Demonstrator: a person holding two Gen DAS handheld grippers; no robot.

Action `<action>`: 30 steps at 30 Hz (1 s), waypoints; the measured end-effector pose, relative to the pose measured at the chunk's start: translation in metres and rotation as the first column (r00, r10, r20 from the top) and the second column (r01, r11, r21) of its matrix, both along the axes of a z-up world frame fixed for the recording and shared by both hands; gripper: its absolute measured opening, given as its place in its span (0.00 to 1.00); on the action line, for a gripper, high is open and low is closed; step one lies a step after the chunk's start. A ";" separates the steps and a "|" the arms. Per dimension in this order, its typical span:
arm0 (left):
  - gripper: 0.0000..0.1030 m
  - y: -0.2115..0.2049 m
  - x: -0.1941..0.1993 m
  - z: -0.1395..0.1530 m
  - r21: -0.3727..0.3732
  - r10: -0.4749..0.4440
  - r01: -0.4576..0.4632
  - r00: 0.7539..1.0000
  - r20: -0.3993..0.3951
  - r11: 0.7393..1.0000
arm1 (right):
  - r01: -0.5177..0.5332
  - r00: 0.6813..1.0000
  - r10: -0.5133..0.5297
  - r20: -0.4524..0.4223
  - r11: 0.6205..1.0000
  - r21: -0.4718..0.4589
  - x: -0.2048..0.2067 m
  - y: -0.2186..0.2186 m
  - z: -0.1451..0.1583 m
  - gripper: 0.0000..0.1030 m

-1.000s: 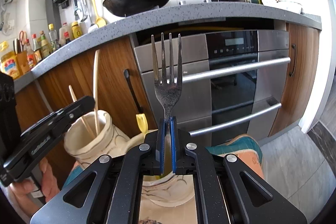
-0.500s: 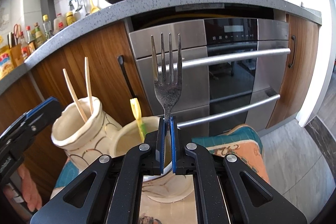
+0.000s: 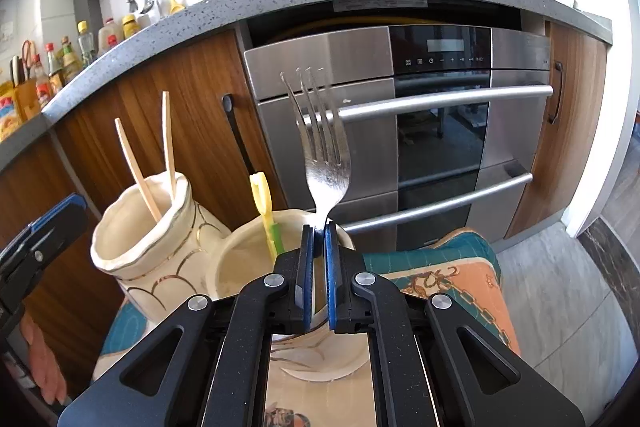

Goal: Organize utensils
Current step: 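Release the chopstick into the larger pot while the right tool drops the fork in the smaller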

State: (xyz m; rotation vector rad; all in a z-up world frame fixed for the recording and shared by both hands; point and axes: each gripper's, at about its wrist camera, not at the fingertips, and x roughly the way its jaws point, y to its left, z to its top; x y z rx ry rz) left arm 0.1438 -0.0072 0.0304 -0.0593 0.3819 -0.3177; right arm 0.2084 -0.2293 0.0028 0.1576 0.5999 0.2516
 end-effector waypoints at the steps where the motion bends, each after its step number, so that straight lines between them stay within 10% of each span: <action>1: 0.44 0.001 -0.001 0.000 0.002 0.001 -0.001 1.000 0.000 1.000 | 0.002 1.000 -0.002 0.003 1.000 -0.001 0.000 0.000 0.001 0.08; 10: 0.51 0.006 -0.009 0.002 0.028 0.022 -0.022 1.000 0.005 0.999 | 0.004 1.000 -0.004 0.018 1.000 0.010 -0.011 -0.001 0.009 0.23; 24: 0.95 0.027 -0.042 0.020 0.070 0.082 -0.083 0.997 0.013 0.994 | -0.016 0.997 0.013 0.071 0.999 0.035 -0.075 -0.013 0.025 0.88; 30: 0.95 0.030 -0.062 0.014 0.143 0.098 -0.091 0.994 -0.044 0.985 | -0.034 0.996 0.037 0.083 0.999 -0.035 -0.107 -0.001 0.023 0.93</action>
